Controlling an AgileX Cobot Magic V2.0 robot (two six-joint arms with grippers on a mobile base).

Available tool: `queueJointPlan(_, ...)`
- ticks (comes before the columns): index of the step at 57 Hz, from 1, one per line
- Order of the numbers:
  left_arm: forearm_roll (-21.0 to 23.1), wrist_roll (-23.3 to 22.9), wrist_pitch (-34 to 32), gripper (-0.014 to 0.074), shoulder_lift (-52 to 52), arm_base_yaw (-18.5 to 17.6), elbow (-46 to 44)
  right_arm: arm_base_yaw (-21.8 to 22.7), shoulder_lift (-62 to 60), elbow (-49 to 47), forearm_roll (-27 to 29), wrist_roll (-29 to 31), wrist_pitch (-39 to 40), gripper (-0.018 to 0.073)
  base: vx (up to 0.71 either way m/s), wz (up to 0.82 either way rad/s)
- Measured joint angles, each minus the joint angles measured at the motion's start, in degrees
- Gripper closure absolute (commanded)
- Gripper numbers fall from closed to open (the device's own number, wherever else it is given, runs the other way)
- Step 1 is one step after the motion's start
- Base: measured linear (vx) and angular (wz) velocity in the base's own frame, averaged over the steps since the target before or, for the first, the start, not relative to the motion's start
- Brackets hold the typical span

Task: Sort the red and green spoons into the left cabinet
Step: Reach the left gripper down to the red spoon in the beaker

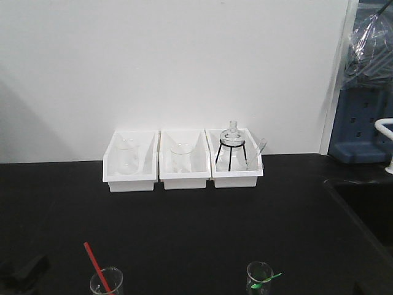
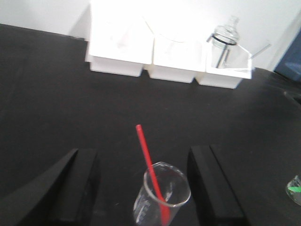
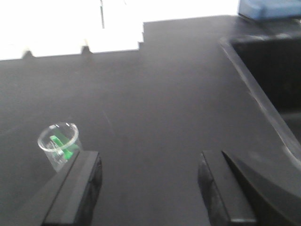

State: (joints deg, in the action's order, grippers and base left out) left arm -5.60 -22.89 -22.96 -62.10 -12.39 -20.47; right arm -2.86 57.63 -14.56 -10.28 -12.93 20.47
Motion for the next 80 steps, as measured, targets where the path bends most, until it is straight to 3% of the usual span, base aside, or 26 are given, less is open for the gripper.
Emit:
queueJointPlan(12,-0.8,-2.4,-15.8,0.0069,-16.3,-0.5,-1.0,0.0,2.6,-0.1,-7.5,-2.6,3.9,0.0056,0.0,0.0)
queueJointPlan(21,-4.7,-5.8,-21.7,0.0069,-27.1,-0.5,-5.5,-0.1,3.2,-0.1,-8.7,-3.4,4.0,0.0056,0.0,0.0)
queueJointPlan(34,-7.5,-11.2,-22.1,0.0069,-36.3,-0.5,-14.0,-0.1,3.2,-0.1,-8.9,-3.4,3.7,0.0056,0.0,0.0)
queueJointPlan(61,-7.5,-11.6,-22.7,0.0081,-45.6,-0.5,-20.0,-0.1,3.2,-0.1,-9.0,-3.4,1.9,0.0056,0.0,0.0)
queueJointPlan(73,-7.5,-11.6,-24.2,0.0255,-46.1,-0.5,-20.0,-0.1,3.2,-0.1,-9.2,-3.4,1.8,0.0056,0.0,0.0)
queueJointPlan(78,-7.5,-11.6,-24.3,0.0372,-46.1,-0.5,-20.0,-0.1,3.2,-0.1,-9.3,-3.4,1.8,0.0056,0.0,0.0)
queueJointPlan(79,-7.5,-11.6,-25.7,0.0511,-46.1,-0.5,-20.0,-0.1,3.2,-0.1,-9.4,-3.4,1.8,0.0056,0.0,0.0)
queueJointPlan(80,-7.5,-11.6,-25.9,0.0519,-46.1,-0.5,-20.0,-0.1,3.2,-0.1,-9.4,-3.4,1.8,0.0056,0.0,0.0)
